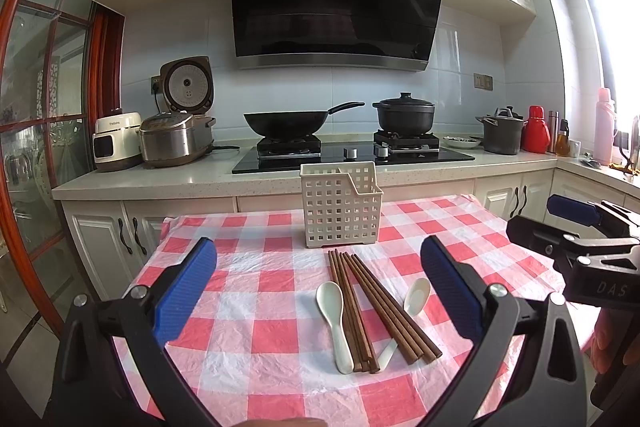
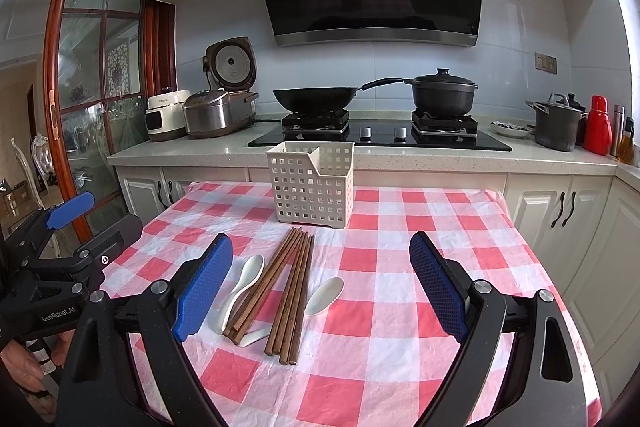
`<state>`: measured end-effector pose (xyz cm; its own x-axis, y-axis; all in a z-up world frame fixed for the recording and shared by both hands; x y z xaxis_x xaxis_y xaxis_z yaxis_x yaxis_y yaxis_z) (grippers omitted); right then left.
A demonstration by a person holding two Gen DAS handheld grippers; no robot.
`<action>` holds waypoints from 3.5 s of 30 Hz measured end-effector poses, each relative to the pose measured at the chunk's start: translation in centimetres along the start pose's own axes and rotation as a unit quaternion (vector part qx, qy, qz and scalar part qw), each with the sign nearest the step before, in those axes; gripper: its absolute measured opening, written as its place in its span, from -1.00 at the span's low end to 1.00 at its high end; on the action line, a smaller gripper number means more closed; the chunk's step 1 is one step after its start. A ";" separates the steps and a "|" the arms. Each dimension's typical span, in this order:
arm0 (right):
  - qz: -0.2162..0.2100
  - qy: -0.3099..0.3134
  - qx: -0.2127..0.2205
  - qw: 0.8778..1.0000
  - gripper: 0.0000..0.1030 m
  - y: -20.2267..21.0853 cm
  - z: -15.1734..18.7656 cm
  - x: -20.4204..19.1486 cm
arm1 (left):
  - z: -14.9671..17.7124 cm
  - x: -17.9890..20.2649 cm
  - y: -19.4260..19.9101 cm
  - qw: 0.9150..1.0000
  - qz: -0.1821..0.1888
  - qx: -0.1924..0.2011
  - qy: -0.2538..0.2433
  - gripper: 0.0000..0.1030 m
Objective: Organize utensils
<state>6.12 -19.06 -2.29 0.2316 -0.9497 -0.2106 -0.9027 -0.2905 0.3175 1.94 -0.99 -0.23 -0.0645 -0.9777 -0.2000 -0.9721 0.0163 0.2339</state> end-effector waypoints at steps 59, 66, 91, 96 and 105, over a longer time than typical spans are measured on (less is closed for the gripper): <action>0.046 -0.112 -0.196 0.973 0.64 -14.0 6.3 5.1 | 8.5 -4.1 -15.3 0.963 0.029 -0.244 0.114 0.91; 0.044 -0.122 -0.230 0.964 0.64 -16.4 7.0 5.0 | 9.1 -1.4 -19.0 0.949 0.065 -0.304 0.053 0.90; 0.028 -0.092 -0.231 0.968 0.25 -18.9 5.5 3.2 | 9.2 1.4 -23.8 0.934 0.108 -0.339 0.043 -0.11; 0.025 -0.096 -0.245 0.964 0.25 -19.2 6.4 3.0 | 9.9 0.8 -24.1 0.930 0.112 -0.344 0.066 -0.32; 0.035 -0.108 -0.250 0.962 0.14 -19.3 7.1 3.5 | 9.4 0.1 -23.5 0.939 0.105 -0.323 0.059 -0.32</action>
<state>21.79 -15.96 -15.75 0.0459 -0.9383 -0.3427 -0.6139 -0.2971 0.7314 22.70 0.46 -14.67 -0.1764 -0.9842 0.0121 -0.5990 0.1171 0.7922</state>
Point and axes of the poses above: each gripper's, at about its wrist camera, not at the fingertips, and y roughly against the way its jaws point, x to its right, z to its underside, the point moved 4 cm from there along -y, roughly the way its jaws point, and after that the axes turned 10 degrees about -y, right-handed, at the moved point
